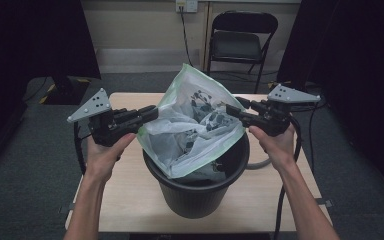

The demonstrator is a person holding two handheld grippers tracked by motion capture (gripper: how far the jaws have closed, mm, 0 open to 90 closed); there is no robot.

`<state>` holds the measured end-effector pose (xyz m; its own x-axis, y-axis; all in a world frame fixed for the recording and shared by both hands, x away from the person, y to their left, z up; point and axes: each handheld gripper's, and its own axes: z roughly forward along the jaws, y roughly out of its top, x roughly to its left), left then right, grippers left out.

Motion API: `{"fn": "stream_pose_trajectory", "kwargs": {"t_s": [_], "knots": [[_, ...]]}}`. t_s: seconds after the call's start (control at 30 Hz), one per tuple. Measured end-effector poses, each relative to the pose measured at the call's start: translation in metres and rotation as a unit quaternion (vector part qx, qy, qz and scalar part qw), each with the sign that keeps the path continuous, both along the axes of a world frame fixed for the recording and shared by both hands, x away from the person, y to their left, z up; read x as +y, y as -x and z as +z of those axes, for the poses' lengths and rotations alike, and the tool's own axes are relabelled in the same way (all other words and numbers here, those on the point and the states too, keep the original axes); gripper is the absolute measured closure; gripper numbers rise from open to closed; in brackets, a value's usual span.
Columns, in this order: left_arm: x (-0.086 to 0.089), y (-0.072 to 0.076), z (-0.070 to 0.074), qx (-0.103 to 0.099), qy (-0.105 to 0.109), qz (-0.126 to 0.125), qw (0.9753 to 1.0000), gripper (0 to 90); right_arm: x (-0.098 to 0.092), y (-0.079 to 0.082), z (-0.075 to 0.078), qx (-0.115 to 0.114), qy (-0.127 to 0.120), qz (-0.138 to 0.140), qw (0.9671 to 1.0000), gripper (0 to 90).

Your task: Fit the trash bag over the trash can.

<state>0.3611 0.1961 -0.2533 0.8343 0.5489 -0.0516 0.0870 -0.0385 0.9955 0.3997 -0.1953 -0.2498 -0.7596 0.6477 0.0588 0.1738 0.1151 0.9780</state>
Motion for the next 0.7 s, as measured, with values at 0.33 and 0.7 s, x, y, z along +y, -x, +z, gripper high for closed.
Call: {"fn": "stream_pose_trajectory", "kwargs": {"t_s": [0.33,0.7], "knots": [[0.028,-0.003,-0.003,0.008,0.013,0.054,0.9984,90.0,0.007,-0.032,0.005,0.021,-0.03,-0.012,0.9993,90.0],[0.033,-0.016,-0.033,0.035,0.005,0.063,0.9974,73.4,-0.001,-0.05,-0.038,0.071,0.002,-0.044,0.9965,90.0]]}}
